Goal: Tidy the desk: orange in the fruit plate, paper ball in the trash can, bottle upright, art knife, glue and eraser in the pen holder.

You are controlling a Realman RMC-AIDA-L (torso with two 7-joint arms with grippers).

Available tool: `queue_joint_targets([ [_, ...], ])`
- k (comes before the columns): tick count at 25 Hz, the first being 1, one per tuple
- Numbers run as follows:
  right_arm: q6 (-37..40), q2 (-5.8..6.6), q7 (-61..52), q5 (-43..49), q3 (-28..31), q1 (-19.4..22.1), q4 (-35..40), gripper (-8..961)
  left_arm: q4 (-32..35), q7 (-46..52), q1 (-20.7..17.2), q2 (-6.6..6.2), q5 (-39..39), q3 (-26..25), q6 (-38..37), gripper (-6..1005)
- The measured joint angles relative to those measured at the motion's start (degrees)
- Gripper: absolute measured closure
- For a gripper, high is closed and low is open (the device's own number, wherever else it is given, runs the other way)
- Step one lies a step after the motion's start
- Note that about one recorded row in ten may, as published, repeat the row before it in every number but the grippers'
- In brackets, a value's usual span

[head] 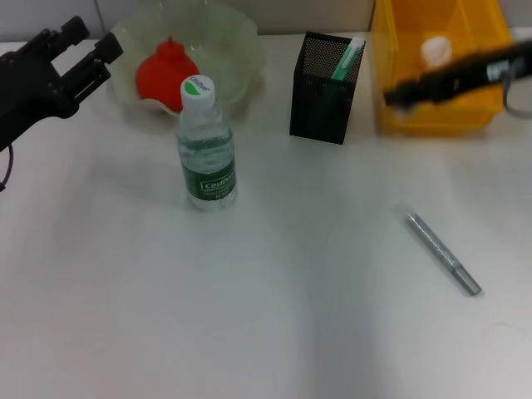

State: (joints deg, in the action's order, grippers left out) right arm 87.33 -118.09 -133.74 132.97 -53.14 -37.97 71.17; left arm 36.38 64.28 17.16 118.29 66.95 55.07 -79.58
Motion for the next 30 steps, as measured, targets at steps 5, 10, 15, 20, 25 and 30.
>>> queue_joint_targets([
  [5,-11.79,0.13,0.15,0.21,0.13,-3.69,-6.02,677,0.0,-0.5,0.13,0.09,0.0,0.01,-0.14,396],
  [10,-20.27,0.55,4.93,0.2,0.2,-8.94,-16.13,669,0.0,-0.52,-0.22,0.16,-0.16,0.04,-0.66,396],
  [15,-23.6,0.39,8.11,0.21,0.07,-12.23,-22.9,662,0.0,-0.54,-0.5,0.19,-0.34,-0.12,-0.72,396],
  [20,-23.9,0.16,10.76,0.22,0.02,-13.21,-25.16,655,-0.04,-0.69,-0.54,0.26,-0.34,-0.47,-0.76,396],
  [25,-24.36,-0.29,11.84,0.22,-1.06,-13.0,-25.23,647,-0.26,-1.22,-0.55,0.21,-0.34,-0.49,-0.75,396],
  [30,-23.84,-0.31,11.24,0.22,-1.37,-12.55,-24.68,640,-0.73,-1.25,-0.73,0.19,-0.34,-0.49,-0.84,396],
])
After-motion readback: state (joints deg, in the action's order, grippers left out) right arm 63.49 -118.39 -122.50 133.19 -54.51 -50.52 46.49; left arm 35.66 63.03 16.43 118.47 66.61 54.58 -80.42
